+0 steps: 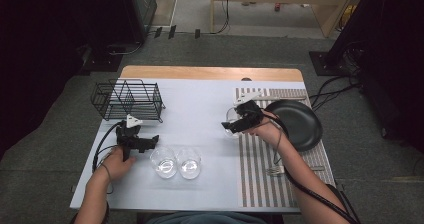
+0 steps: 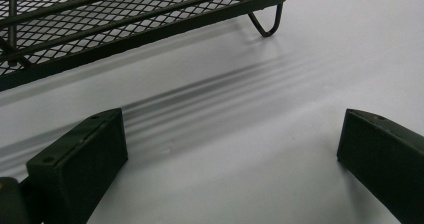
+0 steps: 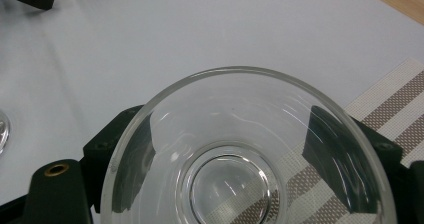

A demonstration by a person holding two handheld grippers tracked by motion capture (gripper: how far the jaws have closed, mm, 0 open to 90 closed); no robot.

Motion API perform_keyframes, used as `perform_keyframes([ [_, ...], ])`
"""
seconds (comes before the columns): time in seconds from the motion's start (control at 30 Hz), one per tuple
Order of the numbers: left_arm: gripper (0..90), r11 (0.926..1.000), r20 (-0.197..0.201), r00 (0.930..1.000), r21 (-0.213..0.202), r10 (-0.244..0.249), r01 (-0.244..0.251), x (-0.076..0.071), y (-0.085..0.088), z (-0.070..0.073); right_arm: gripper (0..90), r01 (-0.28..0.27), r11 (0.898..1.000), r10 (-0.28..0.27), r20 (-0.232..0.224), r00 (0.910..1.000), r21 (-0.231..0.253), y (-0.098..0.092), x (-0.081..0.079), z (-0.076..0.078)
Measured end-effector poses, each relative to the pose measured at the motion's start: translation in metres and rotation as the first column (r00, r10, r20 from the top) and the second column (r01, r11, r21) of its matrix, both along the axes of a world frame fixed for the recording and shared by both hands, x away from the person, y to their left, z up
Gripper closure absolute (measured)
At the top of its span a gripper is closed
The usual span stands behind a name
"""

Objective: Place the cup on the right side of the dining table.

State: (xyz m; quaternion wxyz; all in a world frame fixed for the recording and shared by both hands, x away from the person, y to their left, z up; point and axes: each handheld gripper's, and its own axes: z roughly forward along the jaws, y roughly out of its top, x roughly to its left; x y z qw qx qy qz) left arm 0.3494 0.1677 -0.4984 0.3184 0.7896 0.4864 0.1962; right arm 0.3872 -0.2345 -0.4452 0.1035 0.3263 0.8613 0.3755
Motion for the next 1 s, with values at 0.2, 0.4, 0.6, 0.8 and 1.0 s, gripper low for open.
perform_keyframes([
  [0.2,0.0,1.0,0.0,1.0,0.0,0.0,0.0,0.0,0.0,0.0,18.7,0.026,1.0,-0.026,-0.004,0.9996,0.007,-0.003,0.003,0.0],
  [0.4,0.0,1.0,0.0,1.0,0.0,0.0,0.0,0.0,0.0,0.0,18.7,0.084,0.996,-0.083,-0.01,0.9965,0.015,-0.005,0.008,-0.001],
  [0.6,0.0,1.0,0.0,1.0,0.0,0.0,0.0,0.0,0.0,0.0,18.7,0.104,0.994,-0.103,-0.008,0.9946,0.019,-0.01,0.012,-0.003],
  [0.8,0.0,1.0,0.0,1.0,0.0,0.0,0.0,0.0,0.0,0.0,18.7,0.129,0.991,-0.128,-0.01,0.9917,0.02,-0.009,0.016,-0.005],
  [1.0,0.0,1.0,0.0,1.0,0.0,0.0,0.0,0.0,0.0,0.0,18.7,0.158,0.987,-0.158,-0.017,0.9873,0.021,-0.011,0.019,-0.007],
])
